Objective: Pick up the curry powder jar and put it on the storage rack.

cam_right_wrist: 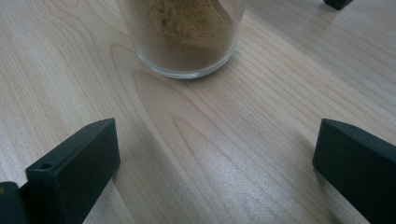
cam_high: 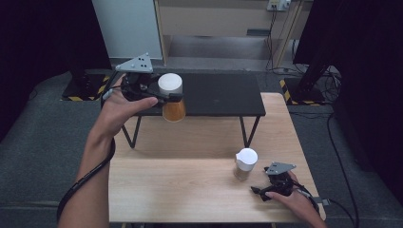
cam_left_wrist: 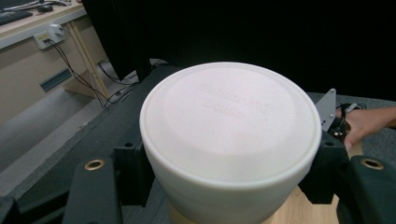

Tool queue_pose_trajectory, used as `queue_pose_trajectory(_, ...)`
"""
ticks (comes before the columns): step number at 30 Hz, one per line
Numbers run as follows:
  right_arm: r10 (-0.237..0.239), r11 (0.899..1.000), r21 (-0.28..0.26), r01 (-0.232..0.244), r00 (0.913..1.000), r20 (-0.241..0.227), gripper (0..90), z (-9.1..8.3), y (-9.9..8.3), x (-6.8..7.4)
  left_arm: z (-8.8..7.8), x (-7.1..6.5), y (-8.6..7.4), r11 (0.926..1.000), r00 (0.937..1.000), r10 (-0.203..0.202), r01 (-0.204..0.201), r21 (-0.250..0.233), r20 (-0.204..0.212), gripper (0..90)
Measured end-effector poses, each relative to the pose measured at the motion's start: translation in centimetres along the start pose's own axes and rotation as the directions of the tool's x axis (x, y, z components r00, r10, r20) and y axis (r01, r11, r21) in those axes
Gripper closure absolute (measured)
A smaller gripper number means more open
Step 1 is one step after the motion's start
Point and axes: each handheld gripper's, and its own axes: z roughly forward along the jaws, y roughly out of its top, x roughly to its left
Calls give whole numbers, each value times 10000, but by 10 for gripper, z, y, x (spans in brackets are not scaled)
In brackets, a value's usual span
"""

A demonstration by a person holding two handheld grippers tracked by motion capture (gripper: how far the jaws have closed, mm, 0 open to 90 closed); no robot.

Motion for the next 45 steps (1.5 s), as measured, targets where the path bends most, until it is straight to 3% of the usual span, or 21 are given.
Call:
queue_pose_trajectory(10, 22, 10000, 0, -22, 10000, 1, 15, 0, 0, 0, 7, 16, -5, 9995, 9996, -293, 293, 79, -47, 328)
queue_pose_trajectory(34, 38, 10000, -5, -38, 10000, -7, 15, 0, 0, 0, 3, 57, -17, 9975, 9954, -704, 707, 21, -644, 328)
queue_pose_trajectory(45, 40, 10000, -13, -40, 10000, -9, 15, 0, 0, 0, 9, 67, -27, 9959, 9939, -876, 888, 157, -677, 328)
